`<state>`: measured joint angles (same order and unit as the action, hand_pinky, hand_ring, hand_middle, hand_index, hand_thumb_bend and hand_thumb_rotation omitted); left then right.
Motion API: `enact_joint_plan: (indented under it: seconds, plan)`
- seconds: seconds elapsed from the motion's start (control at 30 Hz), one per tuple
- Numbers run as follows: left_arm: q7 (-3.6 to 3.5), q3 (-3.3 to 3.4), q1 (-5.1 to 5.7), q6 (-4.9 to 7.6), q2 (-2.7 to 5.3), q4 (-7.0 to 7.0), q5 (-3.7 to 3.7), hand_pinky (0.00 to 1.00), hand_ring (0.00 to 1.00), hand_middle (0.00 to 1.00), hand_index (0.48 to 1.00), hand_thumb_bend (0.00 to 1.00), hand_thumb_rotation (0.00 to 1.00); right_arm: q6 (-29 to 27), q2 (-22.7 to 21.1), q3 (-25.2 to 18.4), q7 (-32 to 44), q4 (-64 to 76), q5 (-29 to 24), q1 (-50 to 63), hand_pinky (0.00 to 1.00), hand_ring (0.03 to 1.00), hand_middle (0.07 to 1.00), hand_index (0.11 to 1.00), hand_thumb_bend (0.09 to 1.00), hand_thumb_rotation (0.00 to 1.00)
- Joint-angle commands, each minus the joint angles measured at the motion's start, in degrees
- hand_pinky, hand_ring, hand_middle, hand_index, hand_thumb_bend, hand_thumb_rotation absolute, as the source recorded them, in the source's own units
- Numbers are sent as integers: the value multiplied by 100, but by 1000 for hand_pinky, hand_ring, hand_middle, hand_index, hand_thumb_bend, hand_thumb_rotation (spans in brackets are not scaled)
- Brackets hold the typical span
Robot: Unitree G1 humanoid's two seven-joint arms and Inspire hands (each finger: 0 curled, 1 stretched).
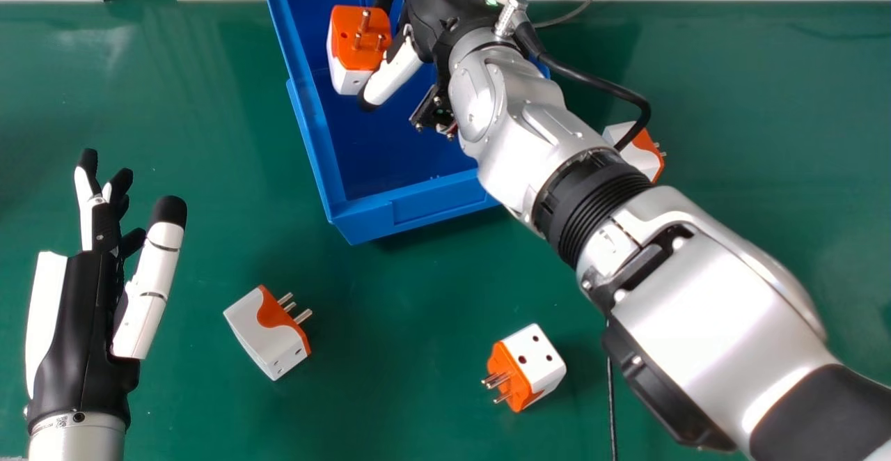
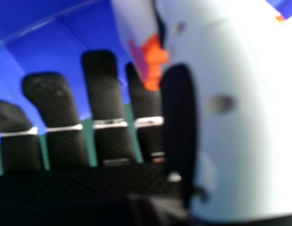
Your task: Pick all objects and put in blue box
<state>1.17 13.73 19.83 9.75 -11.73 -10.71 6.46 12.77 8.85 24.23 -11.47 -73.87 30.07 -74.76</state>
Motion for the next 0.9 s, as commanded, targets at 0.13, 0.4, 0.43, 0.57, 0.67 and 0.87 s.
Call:
enact_joint_plan:
  seconds: [0.13,0.4,0.43,0.57,0.67,0.87]
  plan:
    - [38,-18,-28,49,37,-122,32,913,982,979,975,589,952,-181,-24,118,36,127,112,-168,299,390,533,587,558,29]
    - [71,-63,-61,52,66,-151,85,914,981,979,975,613,951,-262,-116,374,128,92,290,-137,575,749,827,812,623,43]
    - [74,-67,-65,52,64,-154,91,914,981,979,975,615,951,-275,-121,410,122,88,325,-132,597,783,857,835,620,43]
    - [86,-62,-97,108,55,-78,86,914,981,978,975,614,951,-367,-105,633,71,-10,522,-83,616,810,881,855,619,68]
    - [96,-81,-59,56,80,-169,108,914,981,978,975,599,951,-424,-114,732,74,-37,621,-31,658,872,929,899,554,34]
    - [117,-102,-91,105,142,-98,79,915,983,980,975,577,956,-529,-116,665,64,-15,591,10,714,926,968,933,561,86]
